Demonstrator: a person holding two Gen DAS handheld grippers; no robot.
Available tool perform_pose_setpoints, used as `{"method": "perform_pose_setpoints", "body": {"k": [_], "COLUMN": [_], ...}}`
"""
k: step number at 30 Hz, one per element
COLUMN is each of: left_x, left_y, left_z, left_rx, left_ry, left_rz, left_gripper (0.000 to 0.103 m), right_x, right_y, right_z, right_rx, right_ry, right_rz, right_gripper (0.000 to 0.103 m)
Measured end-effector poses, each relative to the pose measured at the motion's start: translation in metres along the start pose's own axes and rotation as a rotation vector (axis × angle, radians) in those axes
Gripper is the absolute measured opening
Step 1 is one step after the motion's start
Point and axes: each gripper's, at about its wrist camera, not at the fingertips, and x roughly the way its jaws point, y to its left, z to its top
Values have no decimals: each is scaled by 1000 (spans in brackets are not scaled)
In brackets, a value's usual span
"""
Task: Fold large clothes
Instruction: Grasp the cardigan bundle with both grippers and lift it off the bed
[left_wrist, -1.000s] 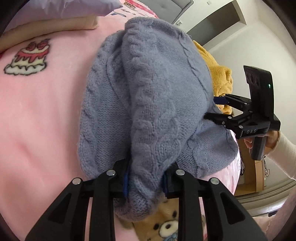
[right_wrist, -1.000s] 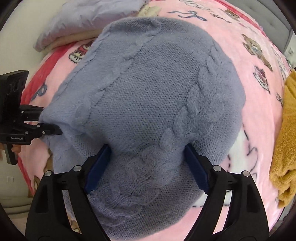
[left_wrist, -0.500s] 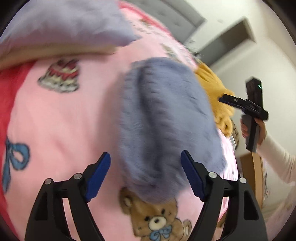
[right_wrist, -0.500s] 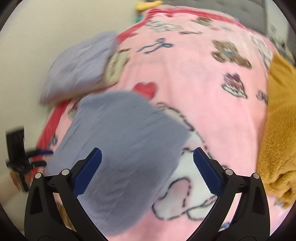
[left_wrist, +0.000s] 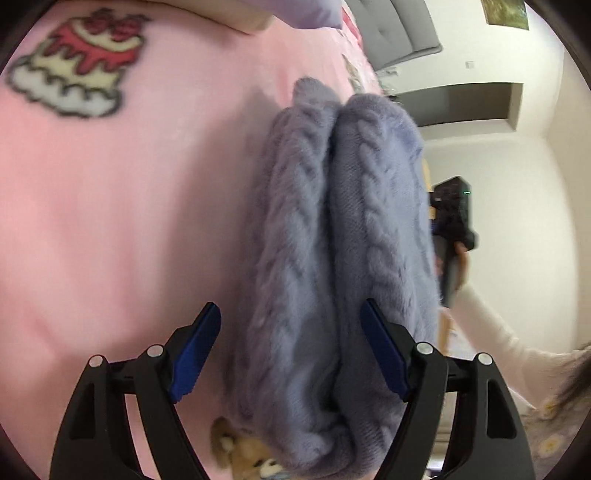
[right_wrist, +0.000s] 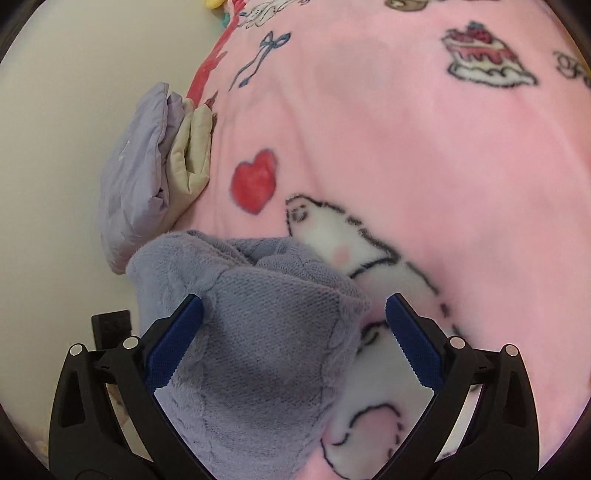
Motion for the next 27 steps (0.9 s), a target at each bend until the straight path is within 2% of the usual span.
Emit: {"method": "perform_pose_setpoints", "body": {"k": [1,3,5,8,11,16,18,21,25,27], "left_x": [3,5,13,22,26,50,58,75,99,101], "left_y": [3,11,23,37,33,7,-3,-17,-30,-30], "left_z": [5,11,15,17,18,24,26,24,27,31], "left_rx": [-32,-68,-111,-167,-155,-90,-81,-65,-19,-36], "left_ry": [32,79,126,185,196,245,253,282,335,344], "left_rz": [-63,-141,-197,-235,-228,-158,-143,-144,-86,-109], "left_gripper": [77,77,78,79,80,97,98,98,98,98], "right_x": [0,1,1,2,4,11,18,21,28,31], "right_y": [-2,-5,-9,-12,-14,-14,-15,-16,-22,-23], "right_z": [0,-1,-1,-2,-3,-3,-2,-1,-2,-3], "right_rx": [8,26,35,42,51,39,38,37,67,60], "right_ry": [0,-1,3,4,7,29,61,62,72,88], "right_rz": [11,25,37,43,42,39,30,19,29,19], "right_gripper": [95,95,95,95,95,95,95,95,95,95]}}
